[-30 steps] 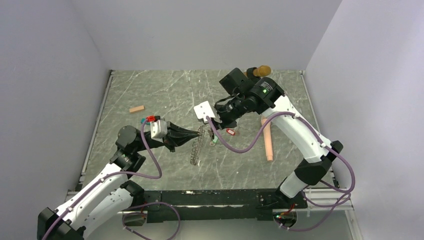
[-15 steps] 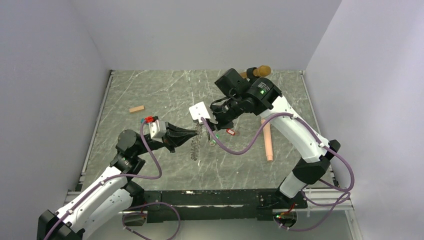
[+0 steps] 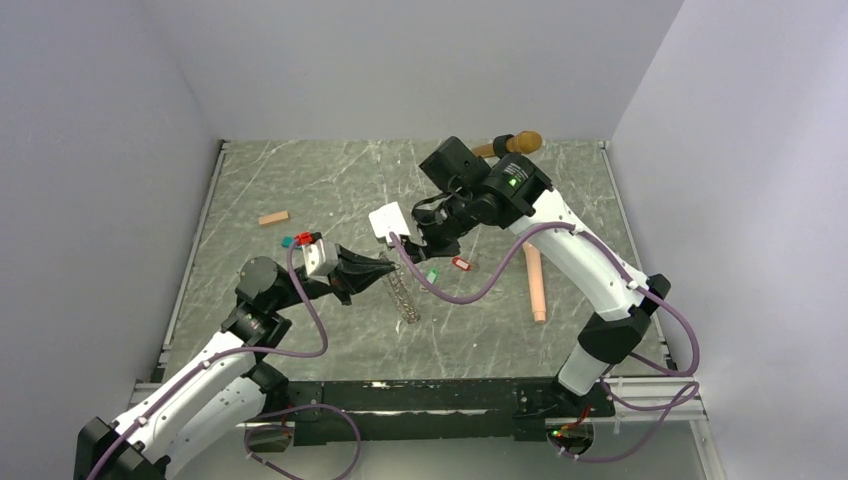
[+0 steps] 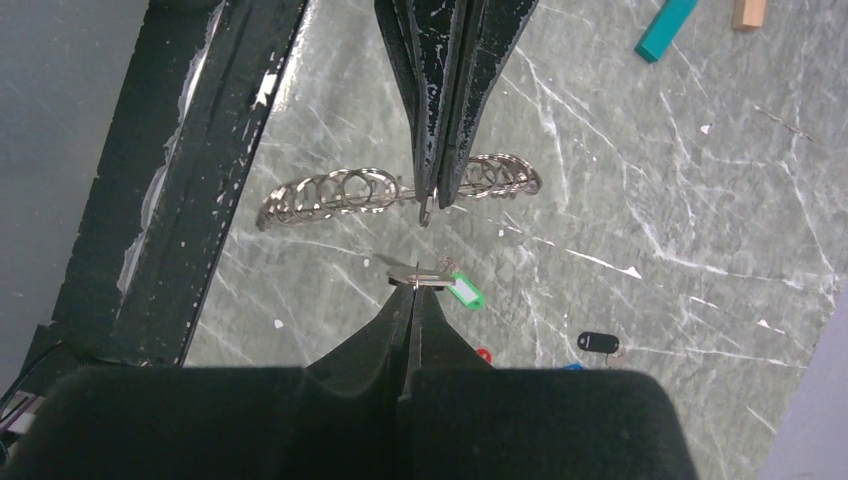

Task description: Put the keys on the keyring

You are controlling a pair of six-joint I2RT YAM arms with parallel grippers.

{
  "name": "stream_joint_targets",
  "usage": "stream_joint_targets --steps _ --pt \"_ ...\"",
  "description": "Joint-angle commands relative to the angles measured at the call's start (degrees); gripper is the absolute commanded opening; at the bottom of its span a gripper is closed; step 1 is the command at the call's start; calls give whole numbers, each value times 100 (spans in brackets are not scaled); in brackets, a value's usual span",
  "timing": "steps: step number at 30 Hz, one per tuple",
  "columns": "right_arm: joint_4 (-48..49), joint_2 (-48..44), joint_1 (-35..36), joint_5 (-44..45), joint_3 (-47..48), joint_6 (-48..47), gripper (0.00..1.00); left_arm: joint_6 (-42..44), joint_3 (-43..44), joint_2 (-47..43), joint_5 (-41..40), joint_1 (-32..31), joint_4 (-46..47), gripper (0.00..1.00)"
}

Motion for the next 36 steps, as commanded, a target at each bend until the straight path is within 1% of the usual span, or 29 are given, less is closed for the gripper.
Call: stream_joint_targets --steps 1,16,36 --pt "102 8 78 74 248 167 0 32 251 11 10 33 395 0" --pt "205 82 164 251 201 203 0 -249 103 79 71 29 788 0" --pt "191 112 167 108 345 229 0 -270 101 170 264 29 810 0"
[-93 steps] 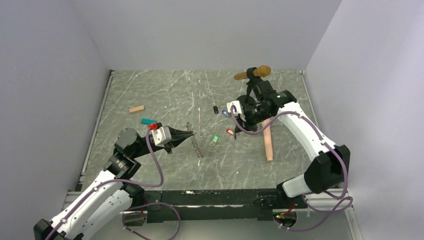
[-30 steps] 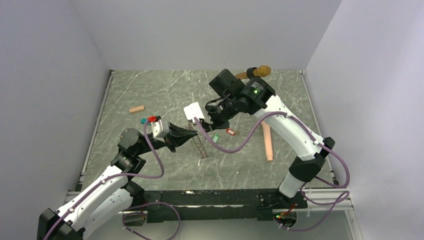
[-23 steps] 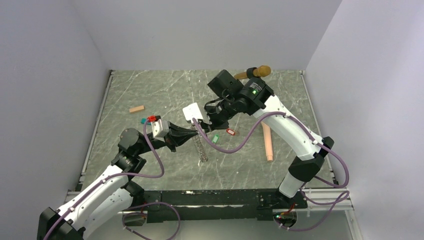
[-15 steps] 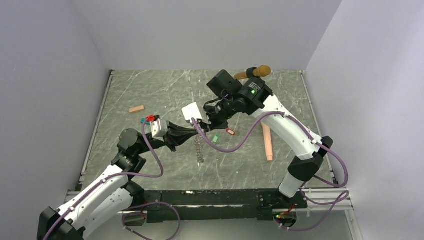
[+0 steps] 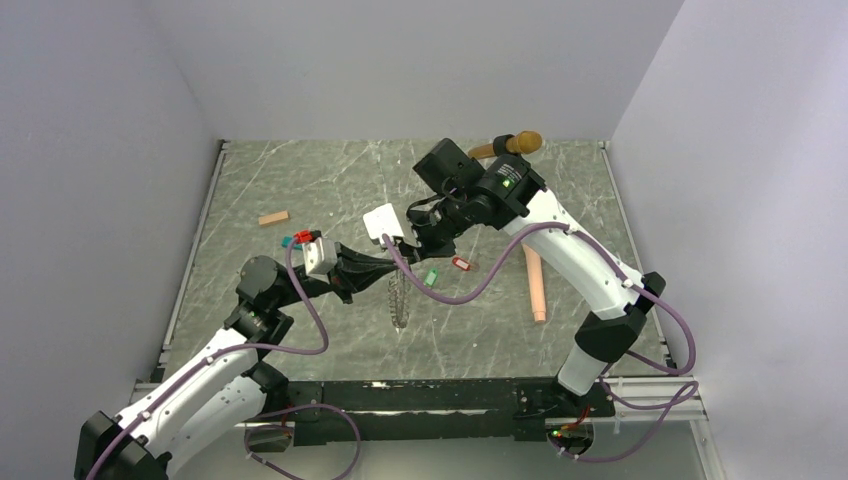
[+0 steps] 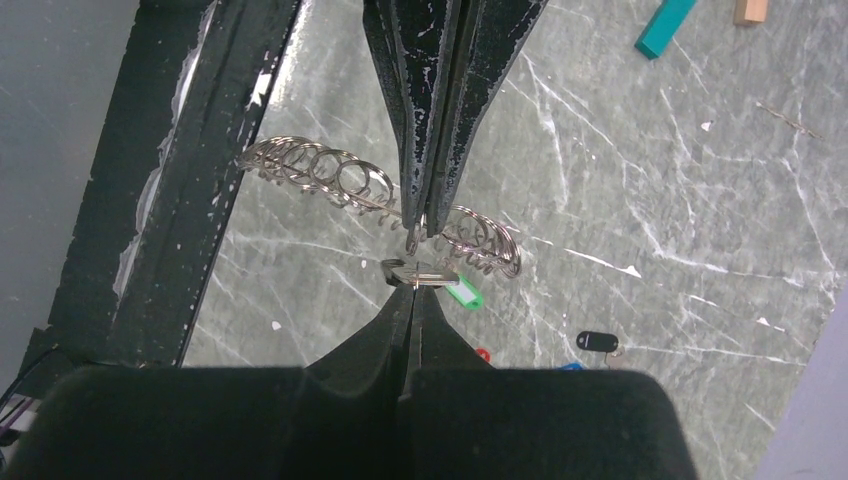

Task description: Put the keys on the keyring

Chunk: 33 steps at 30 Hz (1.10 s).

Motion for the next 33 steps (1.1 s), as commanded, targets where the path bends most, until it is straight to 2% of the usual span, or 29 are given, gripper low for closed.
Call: stream_joint_targets --steps 1,33 --pt "141 2 36 -55 284 113 0 -75 101 -11 121 31 396 0" --pt "-6 59 29 -425 361 38 0 68 75 -128 -47 27 243 0"
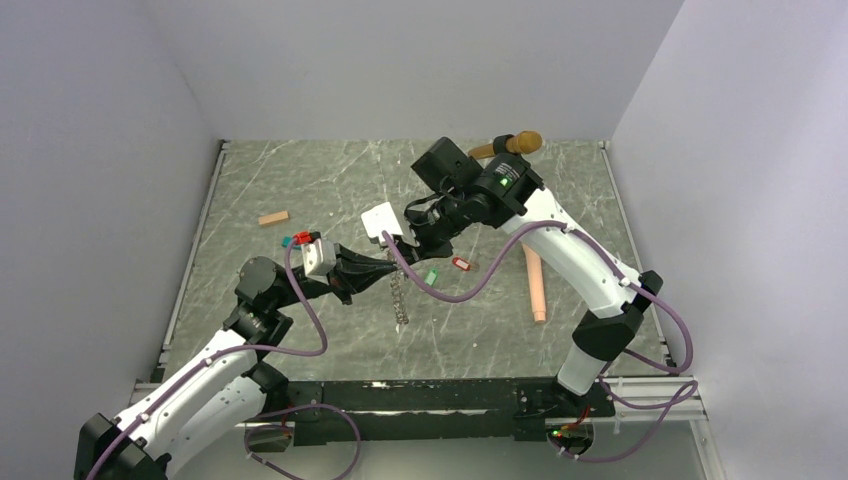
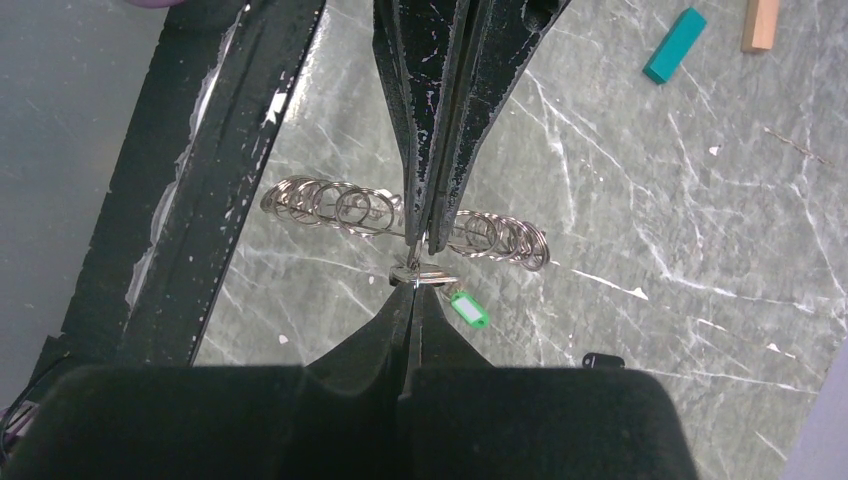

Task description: Put the keys on the keyring

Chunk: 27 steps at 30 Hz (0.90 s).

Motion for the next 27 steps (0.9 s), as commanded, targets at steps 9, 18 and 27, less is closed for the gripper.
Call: stream_joint_targets --steps 9,18,27 --pt "13 -60 -30 -85 335 94 0 252 80 -152 -156 22 -7 0" --pt "-75 -52 -35 -165 320 21 0 306 95 -183 -177 29 -101 0" --pt "-19 -30 -53 -125 214 51 0 223 77 -200 -133 18 28 0"
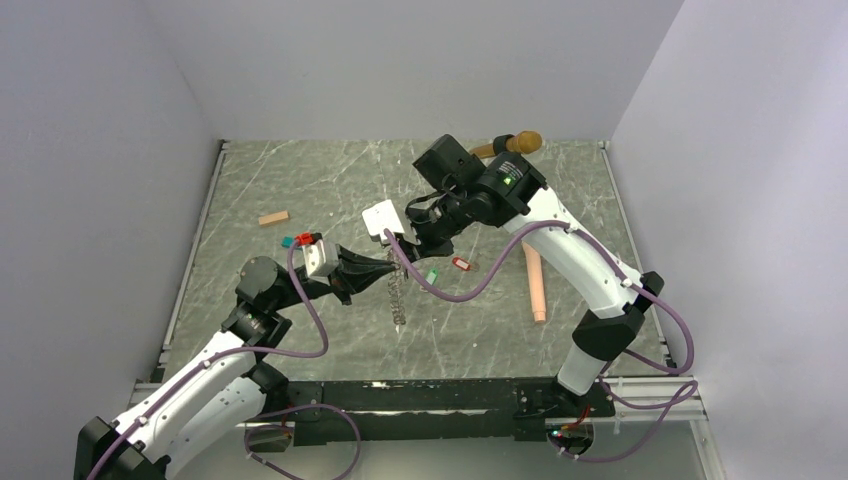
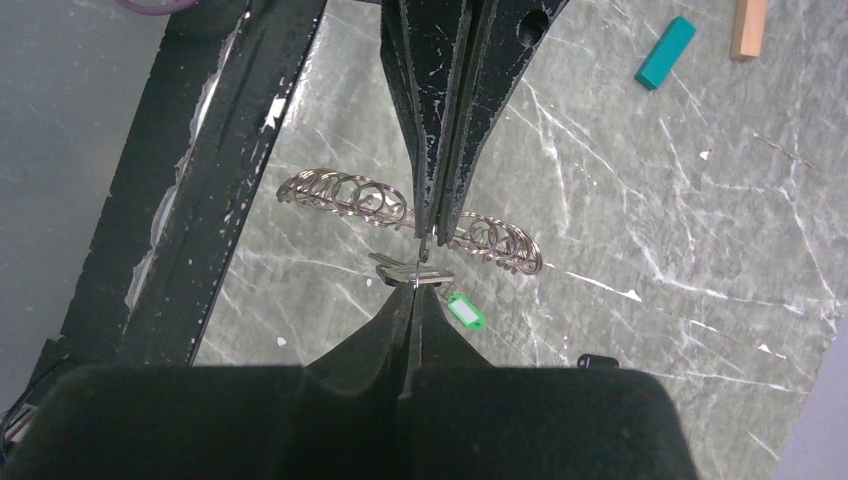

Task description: Put the keys on the keyring

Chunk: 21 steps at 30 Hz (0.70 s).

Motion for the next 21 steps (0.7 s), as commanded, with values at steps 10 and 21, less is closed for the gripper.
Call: stream_joint_targets --steps 10,21 --pt "56 -5 -65 -105 41 72 0 -89 42 -91 50 23 502 0" --pt "83 3 -79 -94 7 87 0 -146 19 -88 71 22 585 0"
